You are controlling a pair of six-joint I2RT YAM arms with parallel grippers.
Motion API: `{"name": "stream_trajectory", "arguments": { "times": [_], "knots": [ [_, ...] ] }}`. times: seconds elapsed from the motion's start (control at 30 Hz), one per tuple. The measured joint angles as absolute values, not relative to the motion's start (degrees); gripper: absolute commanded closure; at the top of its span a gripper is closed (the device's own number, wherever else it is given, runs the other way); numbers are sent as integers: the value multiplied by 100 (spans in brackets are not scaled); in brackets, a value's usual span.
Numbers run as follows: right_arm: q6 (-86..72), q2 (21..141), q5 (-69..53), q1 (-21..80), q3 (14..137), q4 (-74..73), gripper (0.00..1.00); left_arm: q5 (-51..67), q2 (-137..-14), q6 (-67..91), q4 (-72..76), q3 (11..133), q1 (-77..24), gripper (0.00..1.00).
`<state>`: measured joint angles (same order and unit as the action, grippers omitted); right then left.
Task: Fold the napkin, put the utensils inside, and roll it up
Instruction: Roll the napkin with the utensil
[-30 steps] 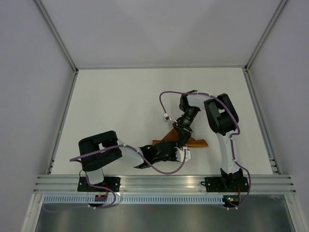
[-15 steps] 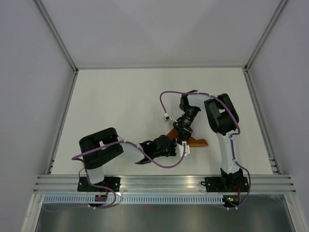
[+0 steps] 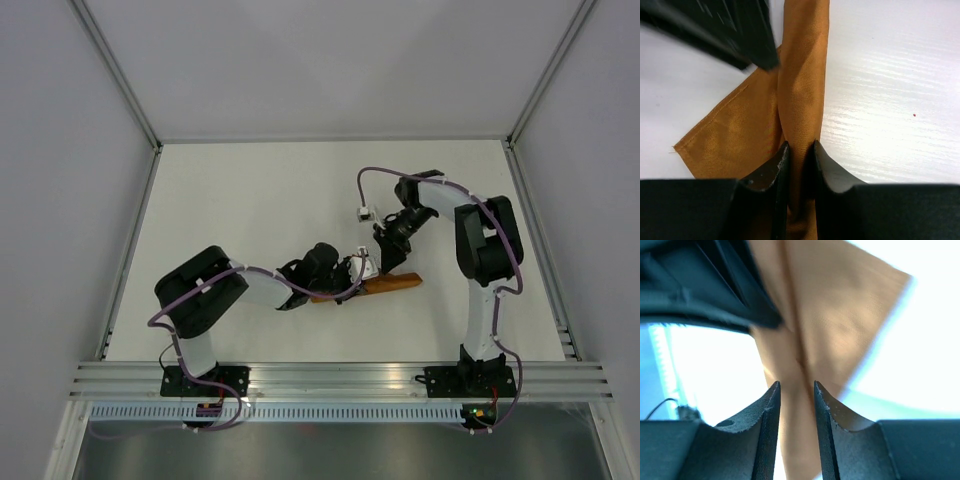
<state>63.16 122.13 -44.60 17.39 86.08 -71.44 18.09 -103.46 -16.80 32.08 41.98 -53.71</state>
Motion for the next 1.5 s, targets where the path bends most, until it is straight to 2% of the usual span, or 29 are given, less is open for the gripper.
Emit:
{"name": "stream_trajectory", "arguments": {
  "times": [0.2, 0.43, 0.63, 0.87, 1.23, 1.5],
  "knots": [
    [6110, 11395, -4480, 821, 8597, -6460, 61, 2727, -10464, -1031, 2884, 4414, -4943, 98],
    [5905, 9198, -4316, 497, 6744, -4812, 59, 3793, -10868, -279, 2571, 4834, -4501, 98],
    [6027, 8202, -4014, 1015, 5415, -3892, 58, 4482, -11268, 364, 2648, 5087, -4294, 98],
    [6123, 7279, -3363, 2311, 3966, -2930, 52, 4866, -11465, 895, 2845, 5107, -4217, 98],
    [5920, 6919, -2506, 3634, 3098, -1756, 50, 5225, -11671, 1245, 2526, 5378, -4106, 97],
    [5771, 6912, -1796, 4202, 2602, -945, 49, 5288, -11712, 1293, 2493, 5417, -4084, 96]
  ]
}}
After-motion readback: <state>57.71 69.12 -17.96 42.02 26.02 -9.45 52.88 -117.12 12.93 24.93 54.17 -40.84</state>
